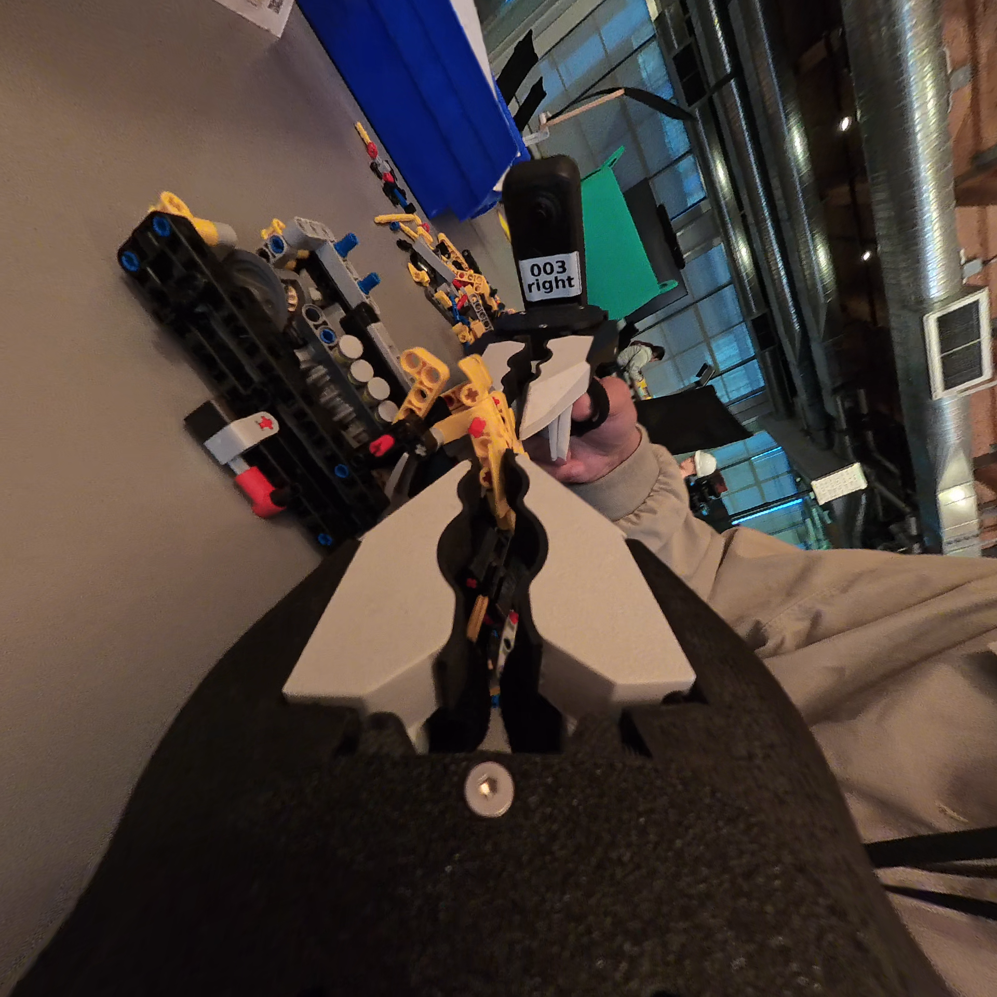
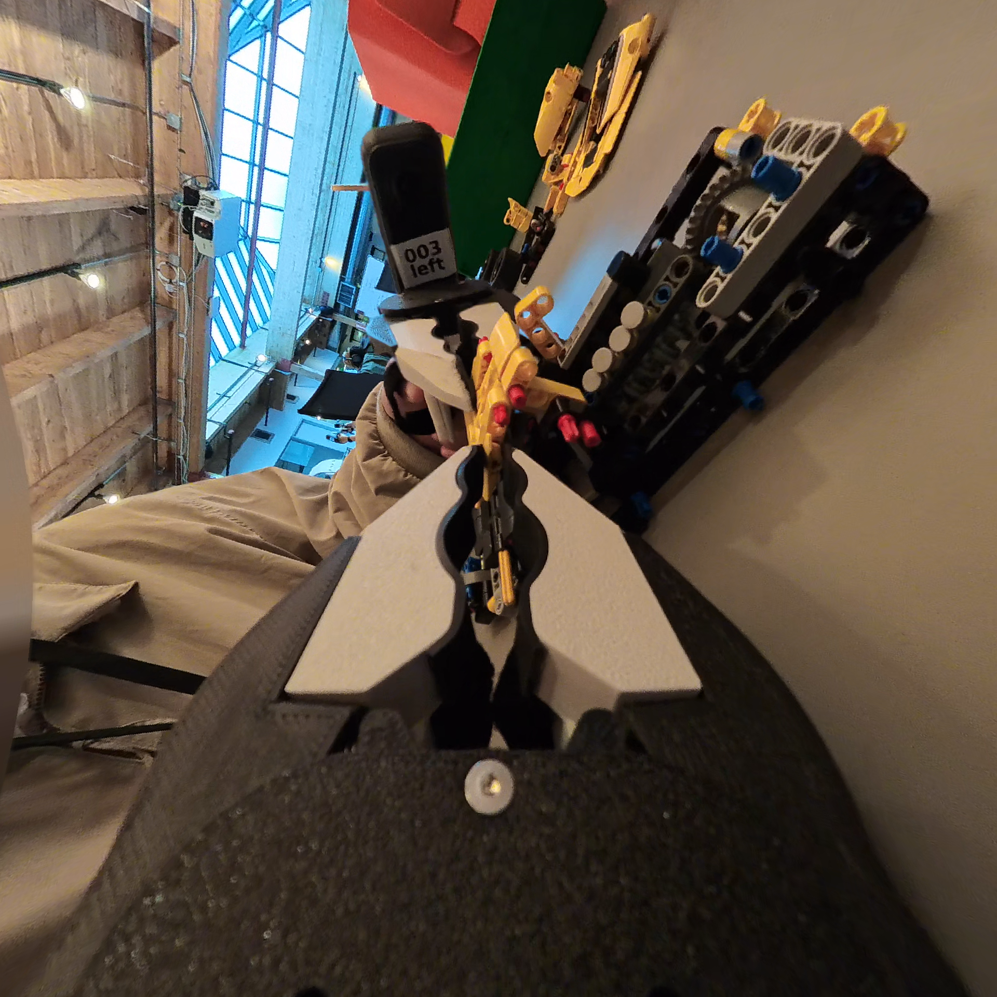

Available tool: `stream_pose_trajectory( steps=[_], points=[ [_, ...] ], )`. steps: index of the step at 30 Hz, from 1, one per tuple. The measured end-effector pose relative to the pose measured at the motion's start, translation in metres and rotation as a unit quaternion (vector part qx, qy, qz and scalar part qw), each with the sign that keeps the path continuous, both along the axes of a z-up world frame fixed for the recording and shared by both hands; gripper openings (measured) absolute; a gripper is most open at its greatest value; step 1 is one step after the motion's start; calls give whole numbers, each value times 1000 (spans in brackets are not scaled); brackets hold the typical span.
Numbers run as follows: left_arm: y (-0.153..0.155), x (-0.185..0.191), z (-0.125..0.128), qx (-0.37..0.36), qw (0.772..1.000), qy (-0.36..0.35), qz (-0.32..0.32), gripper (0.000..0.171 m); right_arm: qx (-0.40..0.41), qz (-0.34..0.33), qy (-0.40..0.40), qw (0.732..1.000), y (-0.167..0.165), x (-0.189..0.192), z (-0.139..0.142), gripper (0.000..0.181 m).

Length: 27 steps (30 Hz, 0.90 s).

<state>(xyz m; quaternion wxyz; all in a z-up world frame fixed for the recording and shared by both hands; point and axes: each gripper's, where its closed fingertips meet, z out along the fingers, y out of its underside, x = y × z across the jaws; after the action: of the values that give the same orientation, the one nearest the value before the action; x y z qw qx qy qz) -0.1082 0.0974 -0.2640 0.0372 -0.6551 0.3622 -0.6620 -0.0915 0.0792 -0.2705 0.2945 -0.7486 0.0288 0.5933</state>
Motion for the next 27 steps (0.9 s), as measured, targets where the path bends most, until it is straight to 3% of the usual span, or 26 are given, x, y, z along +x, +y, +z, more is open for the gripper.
stream_pose_trajectory(
  steps=[14, 17, 23, 24, 27],
  points=[
    [4, 0, 0, 11, 1000, -1, 14, 8, -1, -23, -19, 1000, 3, 7, -1, 6],
    [5, 0, 0, 9, 1000, -2, 17, 8, -8, -5, -4, 1000, -3, 6, -1, 17],
    [5, -1, -1, 16, 1000, -1, 11, 8, -5, 1, -10, 1000, -5, 6, -1, 1],
    [6, -2, -1, 19, 1000, -1, 12, 9, -10, 5, -8, 1000, -7, 9, -1, 1],
    [34, -11, 0, 23, 998, 0, 65, 8, 11, -70, -25, 997, -8, 58, 11, 0]
  ],
)
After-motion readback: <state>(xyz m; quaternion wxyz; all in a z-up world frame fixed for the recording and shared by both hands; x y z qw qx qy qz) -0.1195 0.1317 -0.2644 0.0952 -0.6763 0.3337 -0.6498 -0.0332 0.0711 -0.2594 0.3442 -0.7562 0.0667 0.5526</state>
